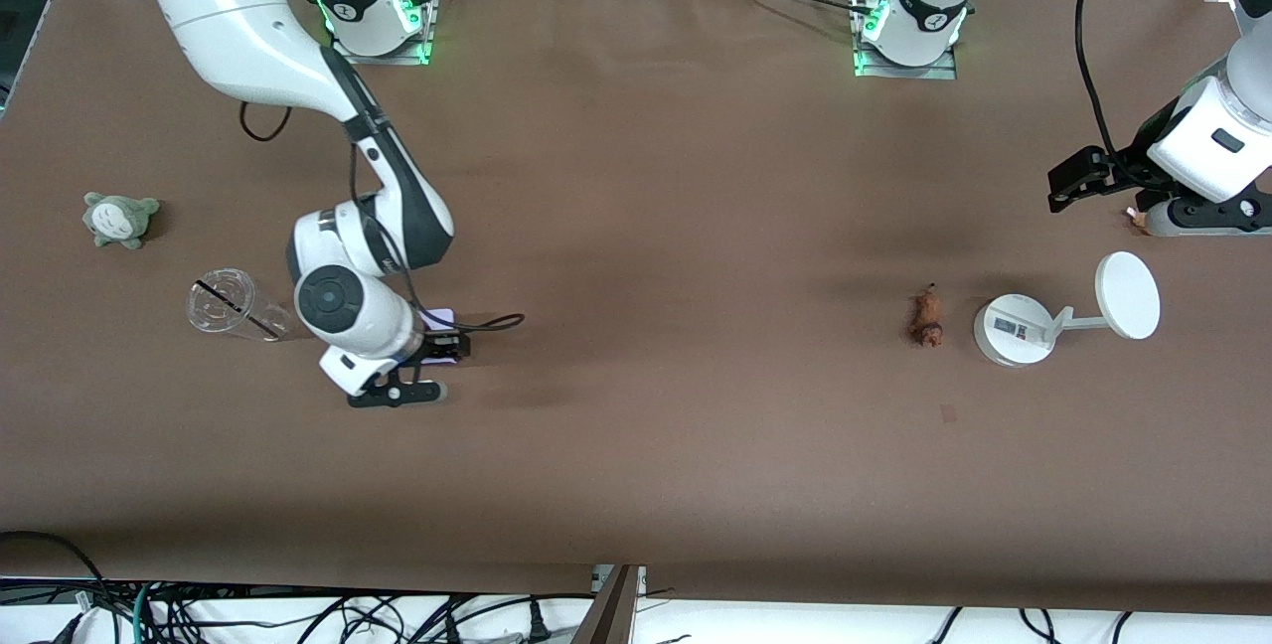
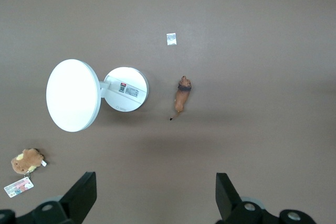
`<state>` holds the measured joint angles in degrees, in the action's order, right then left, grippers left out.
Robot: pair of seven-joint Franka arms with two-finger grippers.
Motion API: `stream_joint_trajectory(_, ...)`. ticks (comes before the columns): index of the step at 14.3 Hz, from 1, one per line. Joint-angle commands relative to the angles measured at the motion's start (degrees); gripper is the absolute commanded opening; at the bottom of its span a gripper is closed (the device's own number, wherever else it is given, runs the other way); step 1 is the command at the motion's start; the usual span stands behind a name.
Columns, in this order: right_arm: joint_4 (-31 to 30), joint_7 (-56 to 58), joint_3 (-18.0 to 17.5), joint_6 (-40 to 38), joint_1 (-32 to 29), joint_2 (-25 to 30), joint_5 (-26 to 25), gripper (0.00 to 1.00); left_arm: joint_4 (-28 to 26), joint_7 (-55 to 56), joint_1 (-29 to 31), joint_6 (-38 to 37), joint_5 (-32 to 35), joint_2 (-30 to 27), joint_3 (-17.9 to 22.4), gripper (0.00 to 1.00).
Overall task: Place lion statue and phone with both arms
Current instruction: 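Carry the white phone with the right gripper toward the clear cup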
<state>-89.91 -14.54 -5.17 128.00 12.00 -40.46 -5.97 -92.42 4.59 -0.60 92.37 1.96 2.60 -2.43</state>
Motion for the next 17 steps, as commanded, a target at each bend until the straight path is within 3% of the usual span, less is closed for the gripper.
stream_joint_trajectory(1, -7.54, 1.35, 0.68, 3.56, -1.28, 3.81, 0.70, 0.39, 1.28, -0.90, -0.36, -1.84, -0.65, 0.21, -0.20, 1.00)
stream_joint_trajectory(8, -13.97, 6.53, 6.04, 7.71, -1.37, 6.18, 0.79, 0.39, 1.37, -1.25, -0.36, -1.93, -0.65, 0.12, -0.47, 1.00)
stream_joint_trajectory(17, -14.68, 11.55, 6.14, 10.25, -5.85, 5.04, 0.79, 0.40, 1.81, -1.42, -0.36, -2.37, -0.65, 0.30, -0.56, 1.00)
